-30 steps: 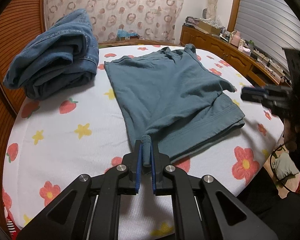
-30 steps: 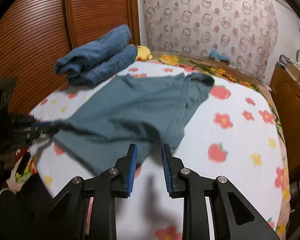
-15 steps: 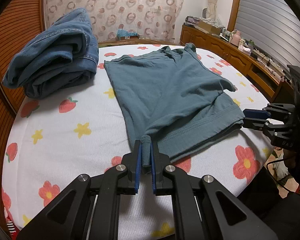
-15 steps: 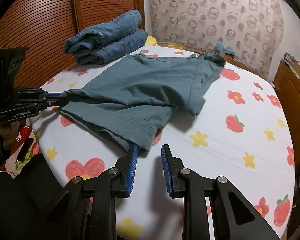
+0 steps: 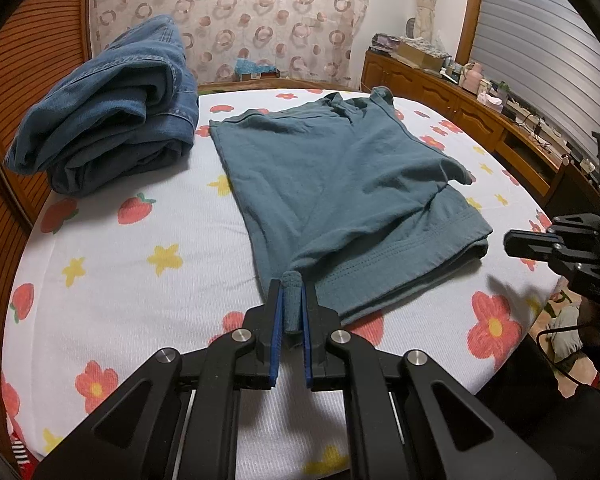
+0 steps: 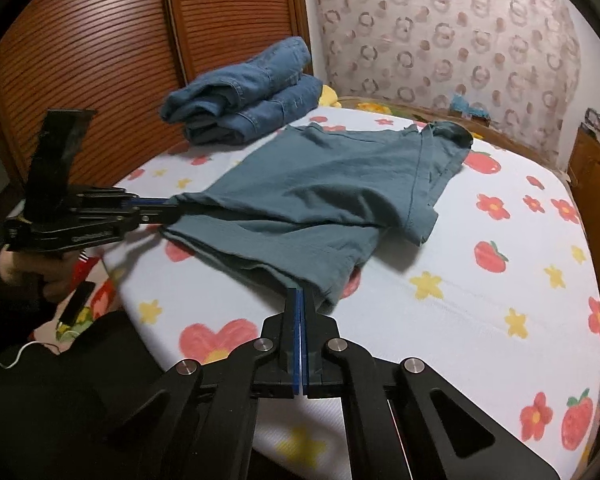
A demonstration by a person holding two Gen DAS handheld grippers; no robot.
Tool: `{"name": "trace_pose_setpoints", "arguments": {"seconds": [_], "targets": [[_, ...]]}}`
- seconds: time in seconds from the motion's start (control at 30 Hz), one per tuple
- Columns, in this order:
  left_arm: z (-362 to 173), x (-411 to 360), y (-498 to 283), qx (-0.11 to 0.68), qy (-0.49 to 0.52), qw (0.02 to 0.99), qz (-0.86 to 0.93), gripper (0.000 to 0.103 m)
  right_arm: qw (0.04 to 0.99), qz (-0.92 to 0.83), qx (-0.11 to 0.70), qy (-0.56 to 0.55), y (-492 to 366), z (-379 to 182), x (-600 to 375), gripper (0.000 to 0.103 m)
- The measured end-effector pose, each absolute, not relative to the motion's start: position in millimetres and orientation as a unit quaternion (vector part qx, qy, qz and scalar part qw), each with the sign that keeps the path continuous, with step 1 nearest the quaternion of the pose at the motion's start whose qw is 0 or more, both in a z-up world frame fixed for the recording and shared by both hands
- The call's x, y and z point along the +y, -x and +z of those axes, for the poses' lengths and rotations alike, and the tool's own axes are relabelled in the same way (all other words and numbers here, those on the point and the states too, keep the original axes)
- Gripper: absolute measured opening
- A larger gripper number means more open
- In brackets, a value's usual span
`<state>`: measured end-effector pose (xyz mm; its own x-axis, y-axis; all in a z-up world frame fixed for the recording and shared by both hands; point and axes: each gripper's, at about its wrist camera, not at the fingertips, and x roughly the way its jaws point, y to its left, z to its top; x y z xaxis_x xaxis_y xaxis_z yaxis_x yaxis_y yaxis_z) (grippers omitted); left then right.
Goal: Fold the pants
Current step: 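Regrasp the shorts edge with the right gripper while the left gripper holds the hem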
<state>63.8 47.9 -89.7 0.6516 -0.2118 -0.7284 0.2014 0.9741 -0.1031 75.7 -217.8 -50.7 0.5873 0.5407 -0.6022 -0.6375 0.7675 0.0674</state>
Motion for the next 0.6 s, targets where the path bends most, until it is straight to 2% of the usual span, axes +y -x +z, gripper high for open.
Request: {"name": "trace_pose_setpoints", "arguments": {"seconds": [0.2, 0.27, 0.33, 0.6], "targets": [[-90.3, 48.3, -63.4, 0.401, 0.007, 0.909, -0.114, 0.008, 0.896, 0.302, 0.313, 0.089, -78.9, -53.6, -215.6, 0.000], [-90.4, 48.3, -63.6, 0.401, 0.007, 0.909, -0.114, 0.008, 0.899, 0.289, 0.312, 0.102, -80.7, -54.5, -210.6, 0.006], [-90.2, 48.1, -63.5, 0.401, 0.007, 0.909, -0.114, 0.008, 0.900, 0.277, 0.315, 0.116, -84.8, -57.6, -203.2, 0.017], [-90.4, 48.4, -63.2, 0.401, 0.007, 0.909, -0.114, 0.008, 0.905, 0.261, 0.309, 0.130, -90.4, -57.4, -182.5, 0.021]]}}
